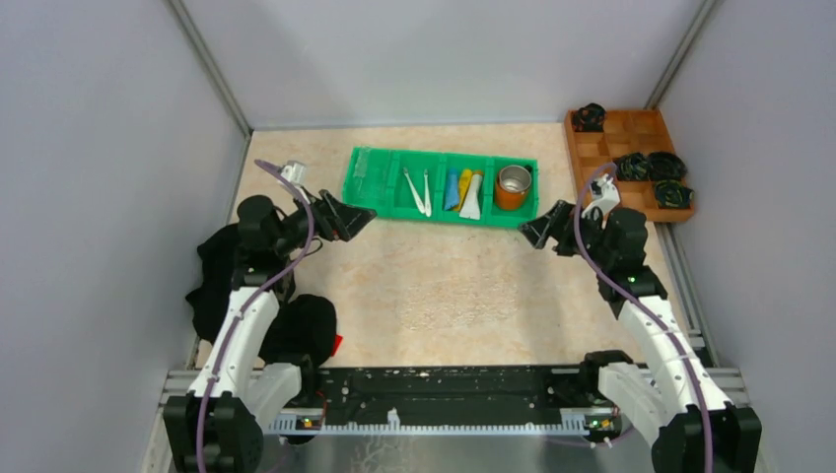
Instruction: Prepare toiletry sets of a toothbrush and toothpaste on the tray
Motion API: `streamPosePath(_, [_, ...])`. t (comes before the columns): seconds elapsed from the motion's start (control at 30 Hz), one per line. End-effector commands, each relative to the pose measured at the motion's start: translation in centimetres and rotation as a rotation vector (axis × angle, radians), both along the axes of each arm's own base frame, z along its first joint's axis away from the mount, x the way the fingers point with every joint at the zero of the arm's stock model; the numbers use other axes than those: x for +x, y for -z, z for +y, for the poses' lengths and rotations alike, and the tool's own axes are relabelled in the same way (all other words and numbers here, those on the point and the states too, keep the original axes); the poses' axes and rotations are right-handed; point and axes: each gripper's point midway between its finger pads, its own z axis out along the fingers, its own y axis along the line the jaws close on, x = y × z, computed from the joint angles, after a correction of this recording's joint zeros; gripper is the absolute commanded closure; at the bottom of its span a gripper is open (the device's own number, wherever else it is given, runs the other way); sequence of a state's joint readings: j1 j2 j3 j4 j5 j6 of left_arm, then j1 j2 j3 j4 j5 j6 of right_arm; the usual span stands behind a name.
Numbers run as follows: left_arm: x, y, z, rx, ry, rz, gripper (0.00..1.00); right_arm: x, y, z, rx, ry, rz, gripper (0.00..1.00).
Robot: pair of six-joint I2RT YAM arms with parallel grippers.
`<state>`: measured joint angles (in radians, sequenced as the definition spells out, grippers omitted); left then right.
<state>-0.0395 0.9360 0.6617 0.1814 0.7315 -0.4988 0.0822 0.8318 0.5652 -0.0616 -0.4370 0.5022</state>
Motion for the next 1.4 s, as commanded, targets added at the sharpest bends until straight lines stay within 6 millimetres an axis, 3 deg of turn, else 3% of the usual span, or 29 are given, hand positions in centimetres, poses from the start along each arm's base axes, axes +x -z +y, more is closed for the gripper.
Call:
streamPosePath(0.0, [-0.3,-0.2,0.4,0.006,-0.033,0.006,0.01,0.6,-2.6,0.4,-0.002,-0.029,-0.055,0.01])
streamPosePath(0.13, [0.1,-0.2,0.9,-0.003,-0.083,0.02,0.01,0.6,-2.9,0.6,0.0,-0.048,-0.051,0.01])
streamPosePath(0.3, [-0.1,0.3,-0.1,-0.008,-0.003,0.086,0.01,0.5,-3.2,0.7,-0.006,-0.058,-0.039,0.01])
streamPosePath(0.43, [0.0,0.1,0.0,0.003,-0.007,0.077,0.01,1.3,-2.6,-0.6,0.093,0.108,0.061,0.01])
streamPosePath(0.6, [1.5,1.7,-0.2,0.036,-0.014,0.145,0.01,0.8,-2.8,2.1,0.247,-0.014,0.076,0.01])
streamPosePath(0.63, [2.0,1.9,-0.4,0.043,-0.014,0.155,0.01,0.8,-3.8,3.0,0.289,-0.08,0.03,0.01])
streamPosePath(0.73, [3.3,2.0,-1.7,0.076,-0.011,0.157,0.01,1.1,-3.2,4.6,0.337,-0.169,0.074,0.01])
streamPosePath(1.03, [5.6,2.5,-7.2,0.213,0.037,0.147,0.01,4.8,-3.1,5.1,-0.01,-0.12,0.081,0.01])
streamPosePath(1.3, [8.7,3.6,-7.5,0.295,-0.039,0.146,0.01,9.6,-1.7,4.9,-0.325,0.03,0.075,0.01])
streamPosePath(1.33, [8.9,3.6,-7.6,0.293,-0.043,0.141,0.01,10.1,-1.5,4.8,-0.361,0.046,0.068,0.07])
streamPosePath(1.37, [9.2,3.8,-7.7,0.293,-0.048,0.143,0.01,10.5,-1.3,4.7,-0.389,0.061,0.065,0.19])
